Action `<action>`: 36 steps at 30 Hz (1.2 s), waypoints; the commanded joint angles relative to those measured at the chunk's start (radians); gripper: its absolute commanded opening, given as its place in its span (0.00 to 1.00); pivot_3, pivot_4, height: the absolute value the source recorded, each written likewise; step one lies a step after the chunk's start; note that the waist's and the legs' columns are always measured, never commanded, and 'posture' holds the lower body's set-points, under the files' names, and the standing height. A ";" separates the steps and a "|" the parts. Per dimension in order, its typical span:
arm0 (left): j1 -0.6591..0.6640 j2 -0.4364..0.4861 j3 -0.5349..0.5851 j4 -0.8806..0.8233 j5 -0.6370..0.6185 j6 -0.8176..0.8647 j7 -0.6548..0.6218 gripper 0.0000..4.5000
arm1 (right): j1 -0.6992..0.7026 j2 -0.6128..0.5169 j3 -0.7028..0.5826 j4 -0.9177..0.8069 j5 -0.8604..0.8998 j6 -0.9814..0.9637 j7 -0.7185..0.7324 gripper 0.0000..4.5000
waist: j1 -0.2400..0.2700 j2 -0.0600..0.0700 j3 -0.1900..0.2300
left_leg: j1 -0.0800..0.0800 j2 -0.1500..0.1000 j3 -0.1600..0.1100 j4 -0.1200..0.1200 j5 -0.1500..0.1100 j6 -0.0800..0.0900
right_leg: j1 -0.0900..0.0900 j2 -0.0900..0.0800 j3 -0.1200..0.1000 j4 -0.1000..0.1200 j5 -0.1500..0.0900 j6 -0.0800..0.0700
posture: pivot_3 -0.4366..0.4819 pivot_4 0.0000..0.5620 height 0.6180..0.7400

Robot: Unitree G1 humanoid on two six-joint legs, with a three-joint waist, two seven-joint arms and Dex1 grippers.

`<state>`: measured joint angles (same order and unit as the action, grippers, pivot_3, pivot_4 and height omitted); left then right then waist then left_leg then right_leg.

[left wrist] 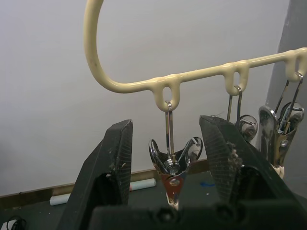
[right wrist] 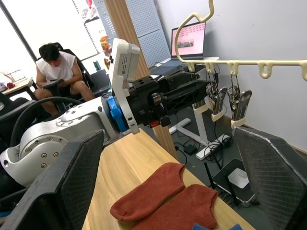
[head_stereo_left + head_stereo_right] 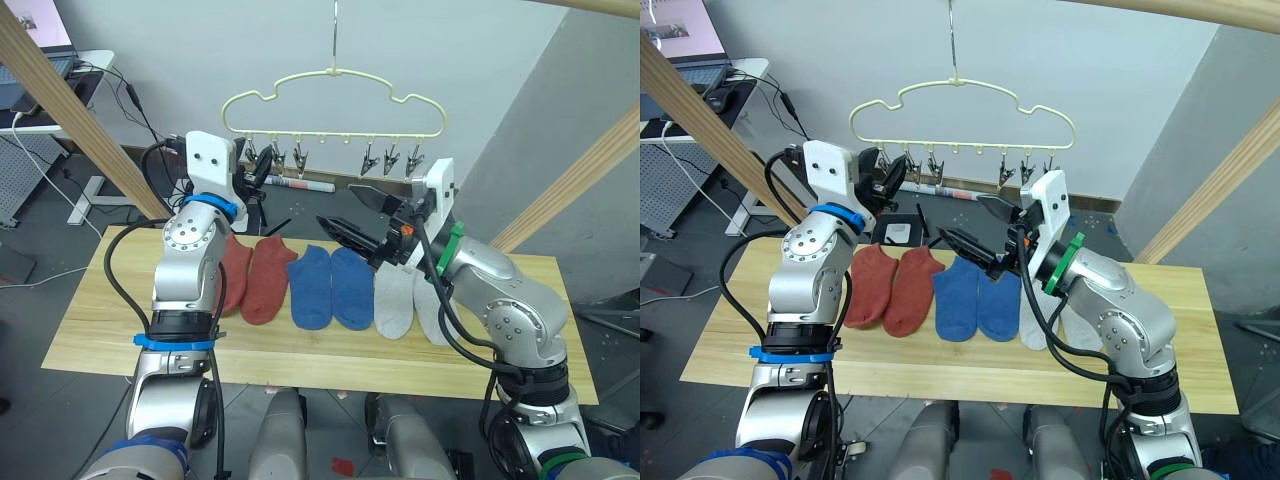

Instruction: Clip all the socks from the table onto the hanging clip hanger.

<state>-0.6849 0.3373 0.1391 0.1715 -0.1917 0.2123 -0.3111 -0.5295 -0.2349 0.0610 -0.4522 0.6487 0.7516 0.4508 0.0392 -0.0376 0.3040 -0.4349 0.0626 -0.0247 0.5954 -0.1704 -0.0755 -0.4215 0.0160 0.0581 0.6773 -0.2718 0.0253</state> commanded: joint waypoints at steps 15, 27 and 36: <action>-0.015 0.007 0.012 -0.001 -0.008 -0.032 -0.028 0.09 | -0.003 -0.007 -0.017 -0.049 0.028 -0.004 -0.014 1.00 | -0.014 0.000 0.003 | 0.000 0.000 0.000 0.000 0.000 0.000 | 0.000 0.000 0.000 0.000 0.000 0.000 | 0.64 0.58 1.00; 0.019 0.028 0.022 -0.048 -0.011 0.020 -0.021 0.03 | 0.219 -0.129 0.004 0.048 -0.322 -0.053 -0.242 1.00 | -0.012 0.000 0.003 | -0.001 0.000 0.001 -0.001 0.000 0.000 | -0.001 -0.001 0.000 -0.001 0.000 0.001 | 0.64 0.59 1.00; 0.052 0.014 0.008 -0.079 -0.026 0.052 -0.030 0.03 | 0.279 -0.121 0.001 0.349 -0.458 -0.123 -0.266 1.00 | -0.019 0.000 0.005 | 0.001 0.000 0.002 -0.001 0.000 -0.001 | -0.001 0.000 0.003 0.000 -0.001 0.002 | 0.62 0.59 1.00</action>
<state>-0.6371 0.3486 0.1427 0.1260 -0.2129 0.2613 -0.3404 -0.2385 -0.3642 0.0612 -0.1213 0.2106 0.6675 0.1747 0.0197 -0.0376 0.3093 -0.4344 0.0627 -0.0229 0.5944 -0.1706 -0.0763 -0.4228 0.0160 0.0606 0.6769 -0.2726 0.0268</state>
